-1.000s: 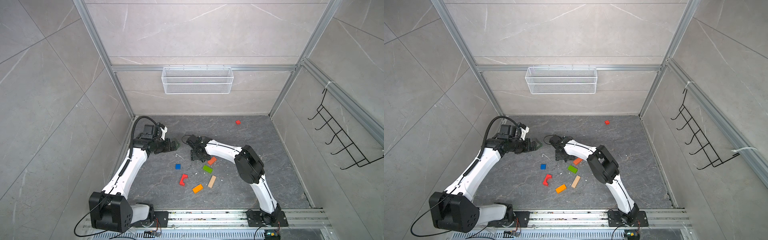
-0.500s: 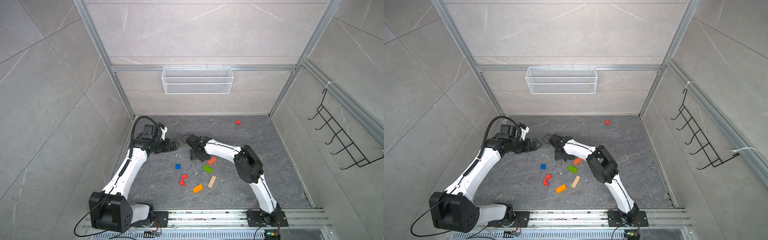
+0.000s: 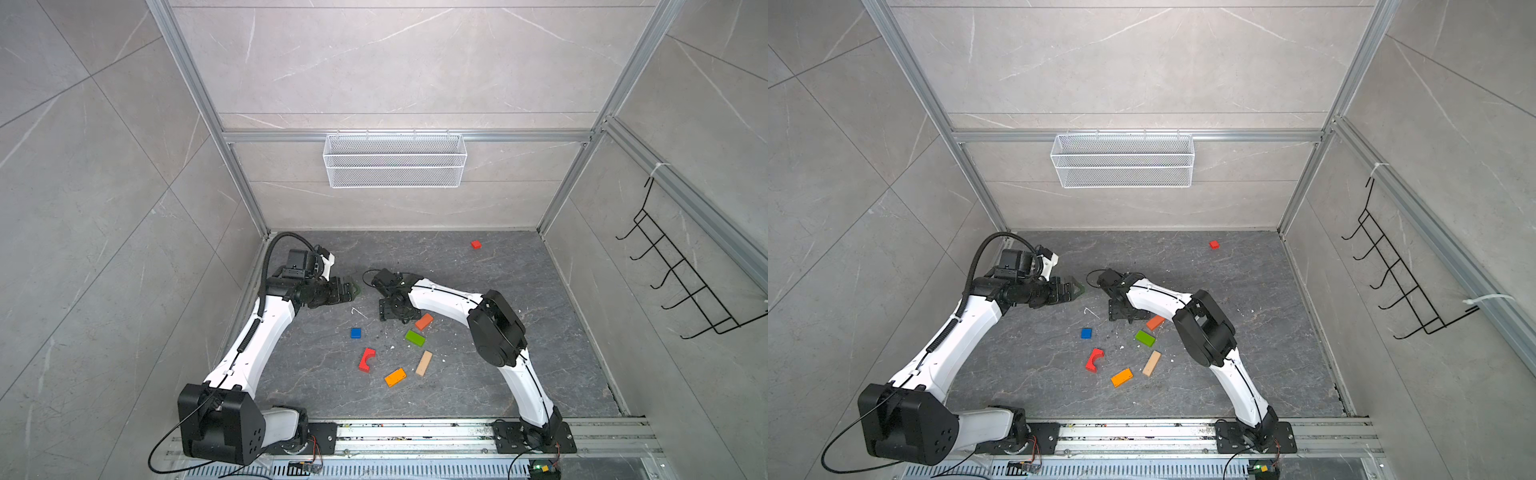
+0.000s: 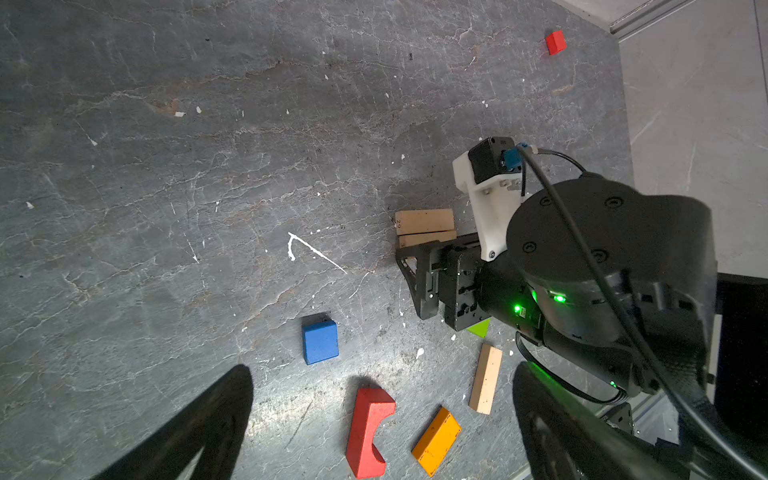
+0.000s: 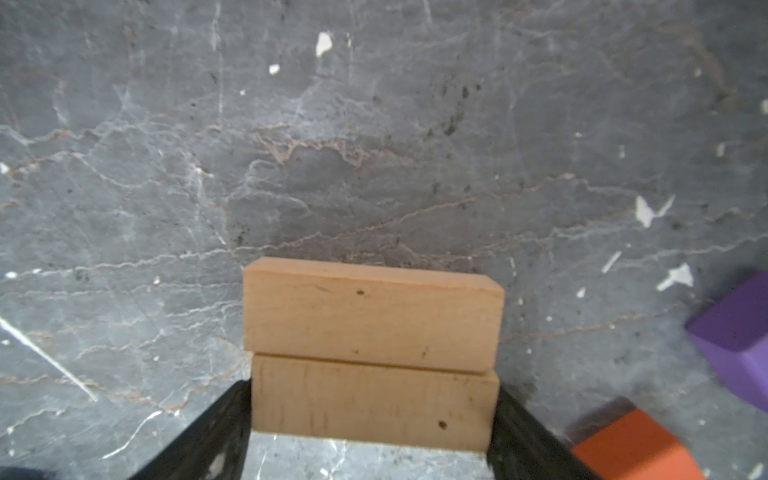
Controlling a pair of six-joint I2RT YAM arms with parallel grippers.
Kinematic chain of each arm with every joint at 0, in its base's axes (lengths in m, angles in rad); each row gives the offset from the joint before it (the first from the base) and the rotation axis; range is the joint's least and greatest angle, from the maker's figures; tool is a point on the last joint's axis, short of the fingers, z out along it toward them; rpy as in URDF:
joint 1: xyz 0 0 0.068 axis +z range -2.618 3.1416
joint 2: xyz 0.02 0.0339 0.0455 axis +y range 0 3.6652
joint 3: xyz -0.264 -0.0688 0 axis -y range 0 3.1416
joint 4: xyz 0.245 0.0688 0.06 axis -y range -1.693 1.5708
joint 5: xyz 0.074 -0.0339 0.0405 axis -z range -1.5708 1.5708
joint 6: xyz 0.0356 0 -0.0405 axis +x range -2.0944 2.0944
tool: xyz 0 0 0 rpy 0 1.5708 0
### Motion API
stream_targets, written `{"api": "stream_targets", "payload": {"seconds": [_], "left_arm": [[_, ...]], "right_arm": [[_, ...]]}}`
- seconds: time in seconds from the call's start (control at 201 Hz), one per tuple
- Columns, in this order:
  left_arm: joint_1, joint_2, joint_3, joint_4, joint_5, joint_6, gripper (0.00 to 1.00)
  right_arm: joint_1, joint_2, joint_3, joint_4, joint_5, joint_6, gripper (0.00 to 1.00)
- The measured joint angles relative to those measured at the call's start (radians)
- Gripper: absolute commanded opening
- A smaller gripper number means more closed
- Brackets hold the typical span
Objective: Build the wood block tower
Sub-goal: 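Lower the held wood bar onto the lying wood bar with the right gripper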
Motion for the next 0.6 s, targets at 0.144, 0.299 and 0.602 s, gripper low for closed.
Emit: {"api": "stream_targets", "payload": {"seconds": [0.144,0.299,0.602], "left_arm": [[0.0,0.0,-0.002,0.0,0.0,0.0,1.0],[0.0,-0.001,-0.002,0.0,0.0,0.0,1.0],[0.0,-0.002,-0.003,0.0,0.0,0.0,1.0]], "right_arm": [[0.0,0.0,0.0,0.0,-0.002,0.0,0.78],[0.0,0.001,0.002,0.0,-0.002,0.0,0.78],[0.0,0.006,0.01,0.0,-0.002,0.0,0.78]]}}
